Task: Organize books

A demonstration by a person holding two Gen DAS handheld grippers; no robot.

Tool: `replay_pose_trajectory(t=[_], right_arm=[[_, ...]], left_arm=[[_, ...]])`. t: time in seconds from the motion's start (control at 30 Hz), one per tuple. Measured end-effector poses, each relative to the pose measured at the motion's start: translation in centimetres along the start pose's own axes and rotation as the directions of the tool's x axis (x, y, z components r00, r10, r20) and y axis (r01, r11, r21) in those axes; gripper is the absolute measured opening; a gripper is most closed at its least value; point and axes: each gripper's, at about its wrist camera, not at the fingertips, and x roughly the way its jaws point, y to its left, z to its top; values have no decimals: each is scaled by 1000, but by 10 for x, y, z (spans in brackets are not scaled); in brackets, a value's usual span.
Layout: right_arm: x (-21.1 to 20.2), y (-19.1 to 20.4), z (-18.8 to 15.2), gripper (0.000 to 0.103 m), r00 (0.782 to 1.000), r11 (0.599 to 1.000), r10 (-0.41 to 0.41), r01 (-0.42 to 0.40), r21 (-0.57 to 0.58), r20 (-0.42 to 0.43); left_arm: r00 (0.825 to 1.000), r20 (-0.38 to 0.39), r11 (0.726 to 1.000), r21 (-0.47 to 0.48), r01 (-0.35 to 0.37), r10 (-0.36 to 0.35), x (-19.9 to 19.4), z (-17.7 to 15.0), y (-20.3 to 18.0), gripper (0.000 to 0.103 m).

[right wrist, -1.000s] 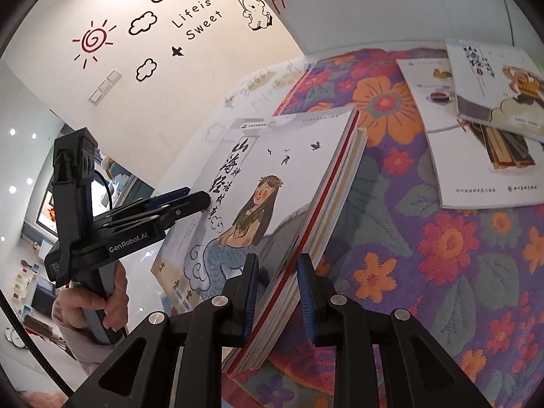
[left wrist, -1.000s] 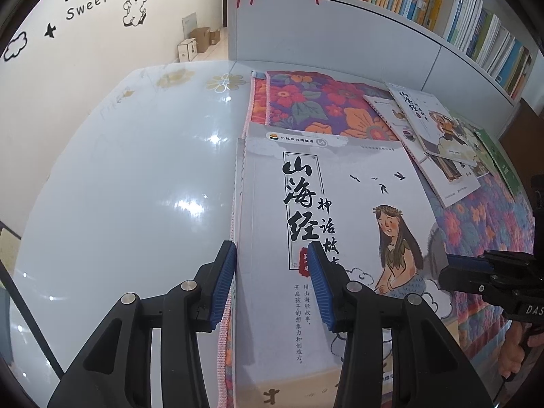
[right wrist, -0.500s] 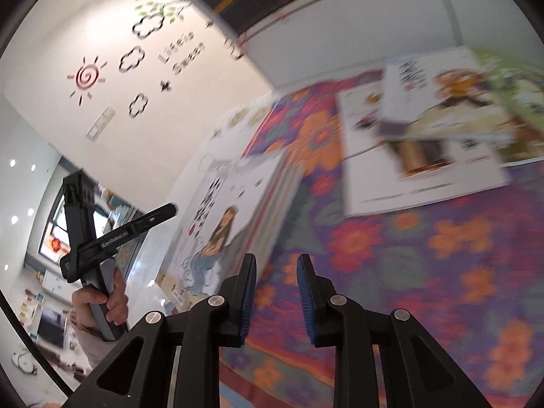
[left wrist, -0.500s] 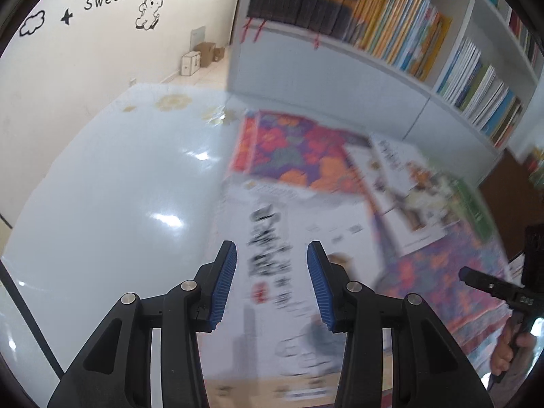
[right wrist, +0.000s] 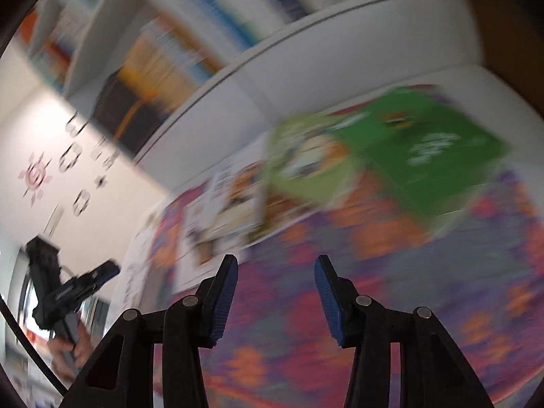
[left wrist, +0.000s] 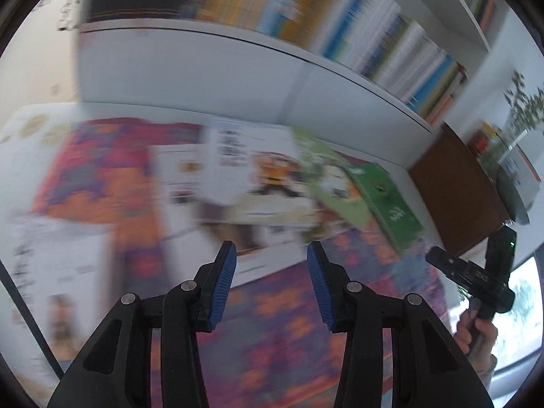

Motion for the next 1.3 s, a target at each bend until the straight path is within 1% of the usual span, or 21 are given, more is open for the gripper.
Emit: replay_pose_trajectory(t=[0.13,0.17,0.23,0.3,0.33,0.43,0.5,0.57,0.6,0.67,0.73,0.8,0.87,0.9,1.0,1.1,1.2,1.3], right_arm=[[-12,-61,38,45,998,997,-61,59,51,31],[-13,-76,50,45,996,995,-87,84,58,38],[-8,-95,69,45,992,992,-118,115,53,45],[0,-112,90,45,990,990,-138,136,45,44],[5,-120,100,45,989,989,-142,140,46,46],[22,-134,120,45,983,983,-180,178,42,49],[32,-142,131,45,980,981,-190,188,42,56],[44,-147,140,45,978,979,-202,200,42,52],[50,-150,143,45,977,977,-209,207,41,42],[64,-154,148,45,973,972,-231,231,32,21],[74,-155,149,45,970,970,-244,244,10,1],[84,-155,148,45,961,962,-274,274,-14,-21],[87,-150,143,46,954,953,-299,299,-44,-12],[87,-149,142,46,953,953,-301,300,-52,-20],[83,-142,133,47,959,960,-278,274,-63,-53],[73,-131,120,47,959,959,-275,268,-92,-72],[62,-122,102,48,955,957,-279,269,-107,-96],[50,-118,82,48,965,974,-225,217,-70,-137]], left_arm=[[997,-44,997,22,70,-69,57,8,-69,41],[995,-55,996,37,81,-79,74,8,-88,41],[992,-81,993,61,106,-101,102,5,-114,41],[979,-149,985,78,153,-141,138,-1,-142,41],[975,-171,983,85,160,-144,152,-5,-152,41],[971,-197,985,81,155,-136,183,-11,-168,41],[968,-216,986,75,147,-127,200,-14,-174,41],[961,-237,985,63,162,-143,212,-18,-176,41],[961,-238,985,63,162,-143,216,-20,-176,41],[969,-207,983,94,157,-135,216,-21,-180,41],[970,-209,980,125,152,-124,219,-20,-185,42],[969,-212,978,136,157,-126,219,-20,-186,44],[969,-211,977,140,161,-129,219,-20,-187,45],[969,-210,976,145,161,-128,219,-21,-187,45],[970,-214,971,181,156,-116,220,-22,-190,45],[974,-217,969,221,113,-64,219,-25,-196,45],[971,-238,964,254,82,-20,210,-30,-194,45],[968,-251,951,302,59,20,198,-38,-189,45]])
